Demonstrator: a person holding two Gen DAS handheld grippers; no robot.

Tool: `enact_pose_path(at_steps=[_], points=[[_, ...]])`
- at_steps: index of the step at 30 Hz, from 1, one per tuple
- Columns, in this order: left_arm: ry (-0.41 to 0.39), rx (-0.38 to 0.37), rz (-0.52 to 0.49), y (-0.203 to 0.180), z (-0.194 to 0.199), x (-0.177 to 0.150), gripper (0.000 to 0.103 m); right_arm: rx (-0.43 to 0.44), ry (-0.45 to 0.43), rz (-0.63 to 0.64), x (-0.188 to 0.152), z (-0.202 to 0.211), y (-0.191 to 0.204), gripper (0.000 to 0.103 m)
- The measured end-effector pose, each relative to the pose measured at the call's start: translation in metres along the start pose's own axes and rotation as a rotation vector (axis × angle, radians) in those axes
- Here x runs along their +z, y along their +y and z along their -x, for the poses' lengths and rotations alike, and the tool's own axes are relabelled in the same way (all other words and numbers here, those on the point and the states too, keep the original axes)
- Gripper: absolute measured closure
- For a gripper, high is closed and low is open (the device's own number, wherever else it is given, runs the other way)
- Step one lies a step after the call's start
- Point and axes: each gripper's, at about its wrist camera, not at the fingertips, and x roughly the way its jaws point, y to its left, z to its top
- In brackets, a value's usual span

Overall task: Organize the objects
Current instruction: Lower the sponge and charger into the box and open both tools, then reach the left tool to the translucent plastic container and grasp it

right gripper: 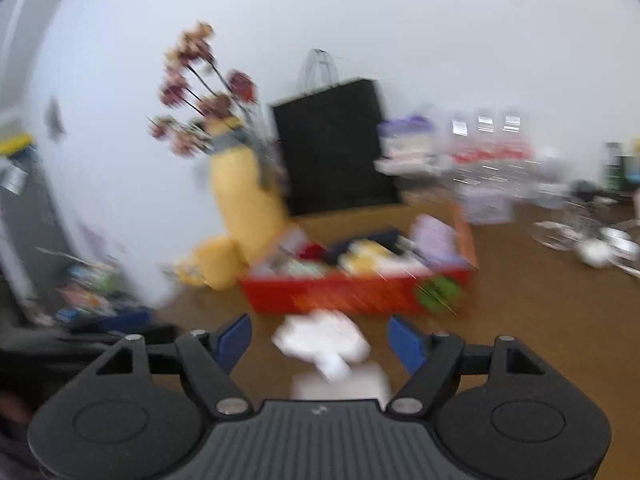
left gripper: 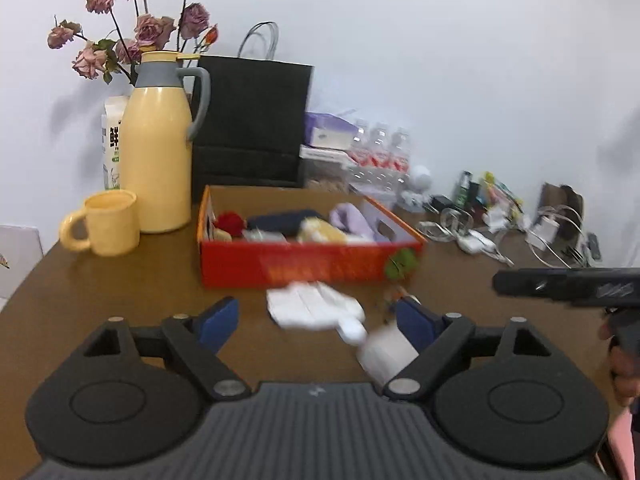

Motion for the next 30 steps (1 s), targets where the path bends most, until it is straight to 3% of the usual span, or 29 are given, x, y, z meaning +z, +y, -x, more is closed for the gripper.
enact_pose_path(at_steps=[4,8,10,14,18,20,23,26,29,30], points=[[0.078,0.014,0.035,-0.016,0.020,-0.037,0.008,-0.215,0.004,0.058,-0.049,0.041,0.009,0.028],[0.101,-0.003,0.046,-0.025,0.033,-0.052,0.008,-0.215,0.042,0.097,-0.075,0.081,0.006,0.028],[0.090,-0.024,0.036,-0.029,0.034,-0.051,0.005,-0.260,0.039,0.106,-0.078,0.098,0.005,0.027],[0.125,-0.042,0.054,-0.043,0.011,-0.045,0.005,-0.323,-0.048,0.073,-0.071,0.116,0.004,0.027],[0.132,-0.155,0.060,-0.065,-0.037,-0.039,0.002,-0.328,-0.106,0.044,-0.064,0.119,-0.007,0.026],[0.157,-0.069,0.092,-0.078,-0.075,-0.034,0.002,-0.325,-0.101,0.014,-0.062,0.112,-0.015,0.026],[0.193,-0.045,0.082,-0.094,-0.117,-0.032,0.000,-0.326,-0.080,0.011,-0.065,0.099,-0.020,0.025],[0.186,0.040,0.094,-0.102,-0.136,-0.034,0.000,-0.313,-0.060,0.027,-0.065,0.090,-0.024,0.023],[0.215,0.081,0.091,-0.100,-0.143,-0.038,0.015,-0.314,-0.033,0.011,-0.067,0.077,-0.033,0.023],[0.211,0.072,0.078,-0.098,-0.140,-0.039,0.015,-0.318,-0.025,0.003,-0.067,0.072,-0.036,0.023]])
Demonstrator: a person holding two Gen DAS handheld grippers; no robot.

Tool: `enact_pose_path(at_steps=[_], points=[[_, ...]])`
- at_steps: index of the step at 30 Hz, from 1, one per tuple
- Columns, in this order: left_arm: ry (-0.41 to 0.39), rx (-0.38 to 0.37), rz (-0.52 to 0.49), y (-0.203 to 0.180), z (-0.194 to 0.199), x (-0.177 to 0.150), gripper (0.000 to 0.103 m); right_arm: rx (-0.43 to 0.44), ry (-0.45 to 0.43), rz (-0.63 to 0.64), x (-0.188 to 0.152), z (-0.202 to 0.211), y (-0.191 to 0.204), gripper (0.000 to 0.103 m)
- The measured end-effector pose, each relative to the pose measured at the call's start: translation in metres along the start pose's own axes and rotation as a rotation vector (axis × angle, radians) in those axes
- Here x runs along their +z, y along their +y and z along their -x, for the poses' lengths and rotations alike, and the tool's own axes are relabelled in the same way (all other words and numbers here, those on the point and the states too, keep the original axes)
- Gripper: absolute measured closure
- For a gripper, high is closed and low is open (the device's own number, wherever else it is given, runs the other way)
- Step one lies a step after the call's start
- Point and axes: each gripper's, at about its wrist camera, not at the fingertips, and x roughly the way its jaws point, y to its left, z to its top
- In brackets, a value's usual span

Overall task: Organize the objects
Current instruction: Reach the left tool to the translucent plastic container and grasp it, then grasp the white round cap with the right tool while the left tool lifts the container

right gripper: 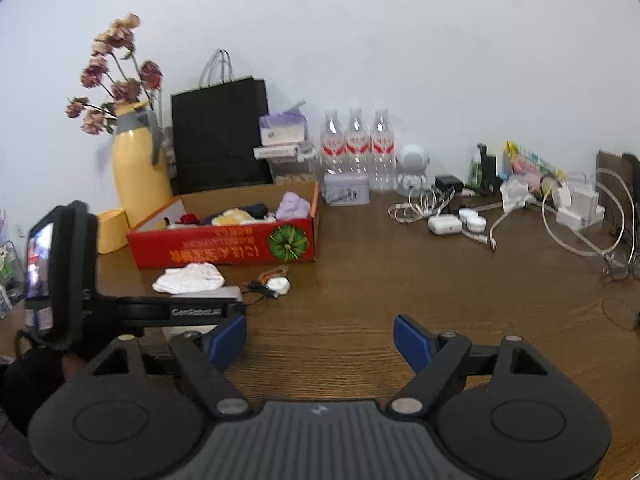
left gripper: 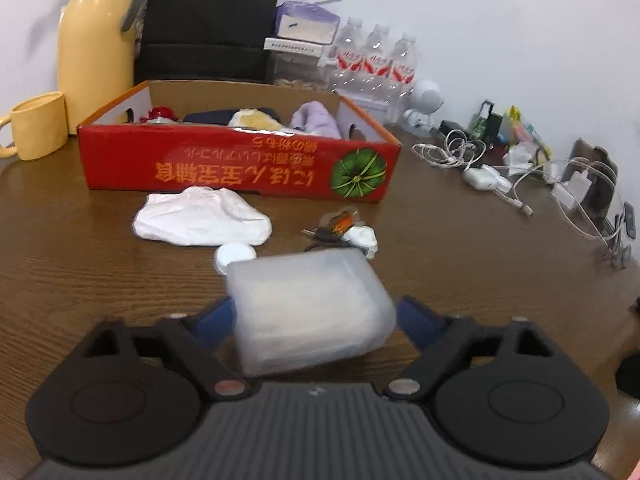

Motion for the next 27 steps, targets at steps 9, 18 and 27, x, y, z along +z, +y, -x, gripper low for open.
enact_pose_path(at_steps=[9,18,27], points=[[-0.017,0.002,-0.067,0.035,0.039,-0.013,0.012,0.079,0.093,0.006,-0.001,-0.070,0.007,0.030],[-0.005,-0.006,-0.036,0.078,0.058,-0.004,0.033,0.211,0.137,0.172,0.008,-0.144,0.070,0.046],[-0.104,-0.008,-0.172,0.070,0.081,-0.012,0.000,0.334,0.187,0.272,0.024,-0.207,0.132,0.069]])
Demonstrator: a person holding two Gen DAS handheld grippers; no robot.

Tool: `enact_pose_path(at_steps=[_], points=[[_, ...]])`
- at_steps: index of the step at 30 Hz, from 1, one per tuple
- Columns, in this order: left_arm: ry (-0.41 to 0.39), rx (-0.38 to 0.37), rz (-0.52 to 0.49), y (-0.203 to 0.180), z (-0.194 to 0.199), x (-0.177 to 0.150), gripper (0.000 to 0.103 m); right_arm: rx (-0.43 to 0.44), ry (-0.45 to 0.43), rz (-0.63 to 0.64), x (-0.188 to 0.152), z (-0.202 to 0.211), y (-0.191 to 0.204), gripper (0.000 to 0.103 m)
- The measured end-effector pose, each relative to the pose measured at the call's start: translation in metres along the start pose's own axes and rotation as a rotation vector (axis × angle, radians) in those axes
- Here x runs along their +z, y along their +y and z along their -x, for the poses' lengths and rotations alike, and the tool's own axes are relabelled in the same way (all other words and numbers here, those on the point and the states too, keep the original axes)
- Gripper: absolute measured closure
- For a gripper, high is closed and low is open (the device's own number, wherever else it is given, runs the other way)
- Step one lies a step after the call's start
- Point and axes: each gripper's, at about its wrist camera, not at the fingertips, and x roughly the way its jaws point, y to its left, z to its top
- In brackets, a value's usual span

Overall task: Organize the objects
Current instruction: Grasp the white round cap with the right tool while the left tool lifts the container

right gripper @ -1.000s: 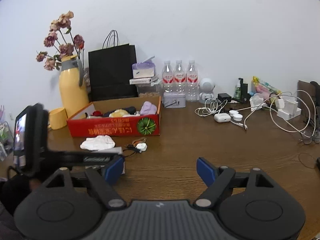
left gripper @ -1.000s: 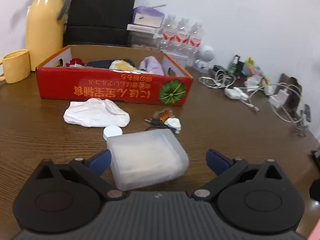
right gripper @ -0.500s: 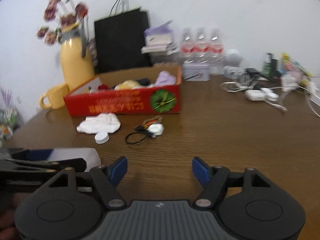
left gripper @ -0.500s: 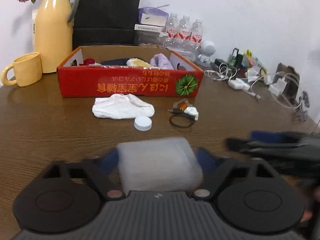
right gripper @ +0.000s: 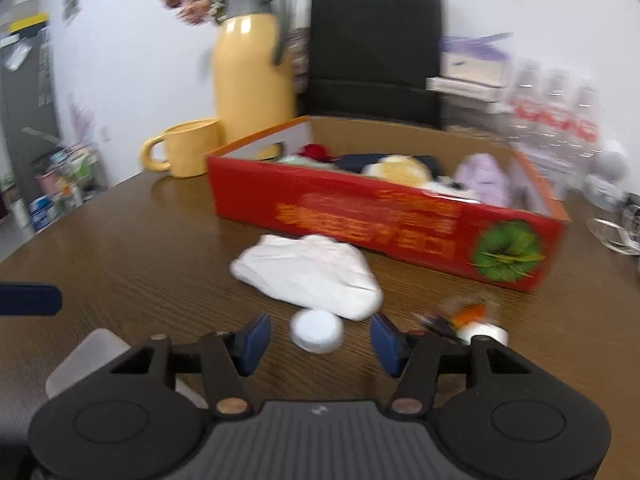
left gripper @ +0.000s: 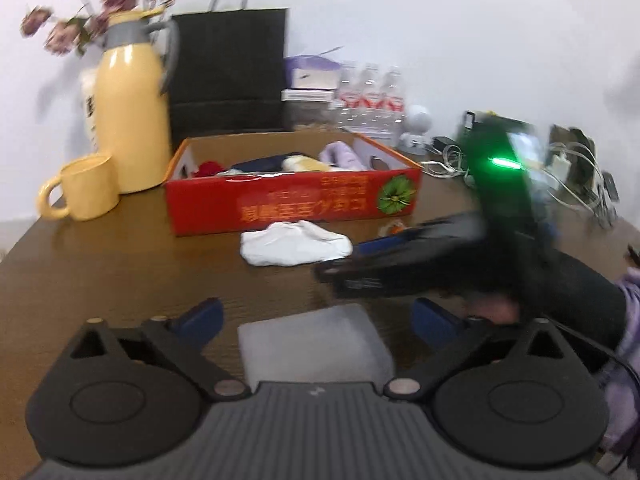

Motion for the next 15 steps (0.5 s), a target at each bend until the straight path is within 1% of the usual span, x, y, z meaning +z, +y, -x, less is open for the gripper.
enact_pose_path(at_steps=[1,3,5,6,8,10,12,15], points=[[0.018,-0.001,-0.009,-0.003,-0.003,-0.003,0.000,0.000,0.030,0.005,0.002,-0.008,0.002,0.077],[0.073,0.025,0.000,-0.009,-0.012,-0.009,0.000,-0.038,0.023,0.036,0.000,-0.008,0.007,0.076],[0.091,0.051,0.019,-0.012,-0.020,-0.015,0.000,-0.053,0.005,0.047,-0.004,0.005,0.010,0.076],[0.108,0.069,0.029,-0.013,-0.025,-0.017,0.003,-0.058,-0.013,0.038,-0.006,0.015,0.009,0.076],[0.105,0.099,0.037,-0.013,-0.027,-0.020,0.016,-0.086,-0.046,0.017,-0.013,0.038,0.006,0.076],[0.113,0.094,0.029,-0.015,-0.020,-0.021,0.017,-0.123,-0.076,-0.011,-0.021,0.062,0.001,0.076],[0.077,0.051,0.008,-0.022,-0.003,-0.019,0.018,-0.145,-0.095,-0.051,-0.032,0.087,-0.006,0.076],[0.032,0.029,-0.021,-0.030,0.019,-0.015,0.018,-0.169,-0.109,-0.097,-0.053,0.121,-0.012,0.076]])
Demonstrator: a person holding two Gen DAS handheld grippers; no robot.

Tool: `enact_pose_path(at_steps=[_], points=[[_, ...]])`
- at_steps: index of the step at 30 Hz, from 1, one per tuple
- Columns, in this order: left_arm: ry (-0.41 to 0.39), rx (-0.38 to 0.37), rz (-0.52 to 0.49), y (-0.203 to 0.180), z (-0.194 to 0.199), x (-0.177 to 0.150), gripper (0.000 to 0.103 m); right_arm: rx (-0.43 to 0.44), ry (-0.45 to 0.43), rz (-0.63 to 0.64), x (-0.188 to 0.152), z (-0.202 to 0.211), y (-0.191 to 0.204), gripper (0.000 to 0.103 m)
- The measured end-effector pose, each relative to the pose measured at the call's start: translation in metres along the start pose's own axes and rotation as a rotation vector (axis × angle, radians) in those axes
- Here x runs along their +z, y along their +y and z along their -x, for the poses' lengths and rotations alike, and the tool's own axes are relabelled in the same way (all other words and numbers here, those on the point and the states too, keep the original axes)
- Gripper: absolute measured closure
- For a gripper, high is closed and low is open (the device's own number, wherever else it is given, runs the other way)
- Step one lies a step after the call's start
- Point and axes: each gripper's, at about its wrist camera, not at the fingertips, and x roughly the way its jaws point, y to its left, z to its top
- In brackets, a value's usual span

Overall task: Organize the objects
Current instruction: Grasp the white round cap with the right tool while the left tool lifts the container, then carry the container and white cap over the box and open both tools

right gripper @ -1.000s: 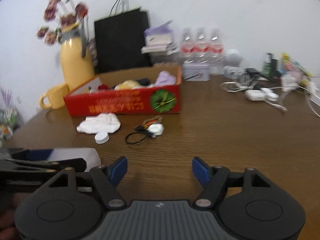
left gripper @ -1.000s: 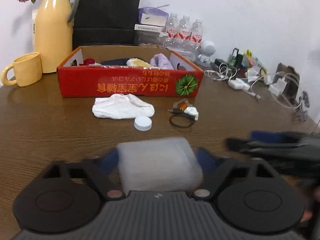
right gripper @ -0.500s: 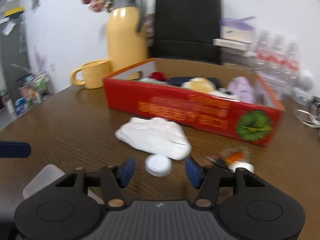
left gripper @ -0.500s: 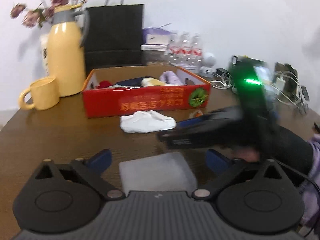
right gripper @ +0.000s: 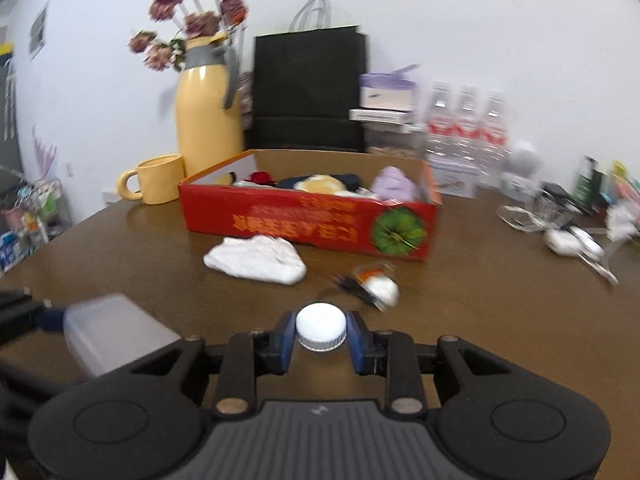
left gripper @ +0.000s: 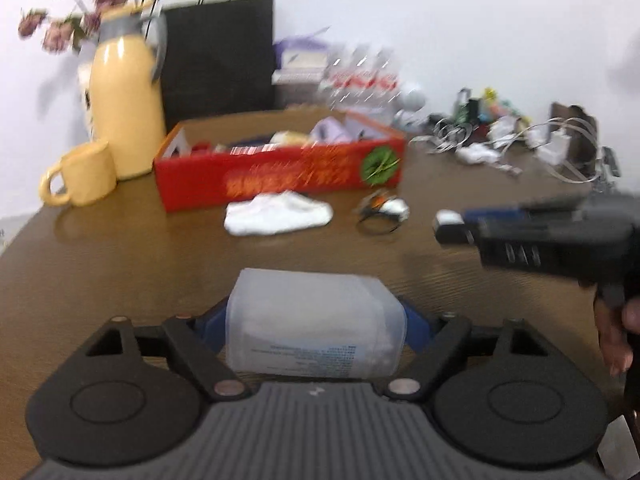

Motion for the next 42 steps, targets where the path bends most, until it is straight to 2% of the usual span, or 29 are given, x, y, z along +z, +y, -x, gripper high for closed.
enact_pose_path(at_steps=[5,9,13,15,19,22,25,26,29,32,35,37,38,39,42], points=[[-0.073,-0.010,-0.030,-0.016,0.037,0.001,0.018,-0.038,-0.012,-0.029,-0.025,0.047,-0.007,0.076],[-0.086,-0.021,-0.029,-0.020,0.047,0.003,0.019,-0.044,-0.041,-0.022,-0.032,0.069,-0.002,0.076],[-0.086,-0.041,0.013,-0.007,0.042,0.011,0.019,-0.028,-0.050,-0.029,-0.031,0.072,-0.002,0.076],[-0.094,-0.056,0.046,0.007,0.037,0.023,0.019,-0.019,-0.056,-0.019,-0.024,0.067,-0.003,0.076],[-0.148,-0.059,0.082,0.049,0.005,0.080,0.018,-0.002,-0.090,0.030,0.010,0.047,-0.010,0.076],[-0.142,-0.035,0.121,0.083,-0.048,0.138,0.018,0.050,-0.120,0.040,0.056,0.014,-0.024,0.076],[-0.066,-0.024,0.150,0.107,-0.122,0.186,0.018,0.070,-0.112,0.013,0.112,-0.044,-0.045,0.076],[-0.010,-0.024,0.155,0.113,-0.155,0.199,0.018,0.077,-0.099,-0.013,0.131,-0.066,-0.052,0.076],[0.134,0.001,0.167,0.124,-0.230,0.214,0.018,0.058,-0.042,-0.035,0.180,-0.141,-0.066,0.076],[0.171,0.058,0.139,0.125,-0.275,0.212,0.018,0.053,0.049,-0.066,0.212,-0.215,-0.072,0.076],[0.194,0.087,0.183,0.133,-0.299,0.205,0.017,0.044,0.114,-0.109,0.223,-0.272,-0.075,0.076],[0.195,0.036,0.196,0.139,-0.300,0.203,0.014,0.017,0.175,-0.127,0.222,-0.300,-0.075,0.076],[0.182,-0.002,0.201,0.141,-0.295,0.205,0.005,0.017,0.207,-0.135,0.221,-0.310,-0.076,0.076],[0.148,-0.017,0.192,0.142,-0.287,0.207,0.002,0.017,0.236,-0.133,0.218,-0.317,-0.075,0.076],[0.065,0.001,0.121,0.140,-0.266,0.217,0.002,-0.019,0.259,-0.090,0.208,-0.319,-0.069,0.070]])
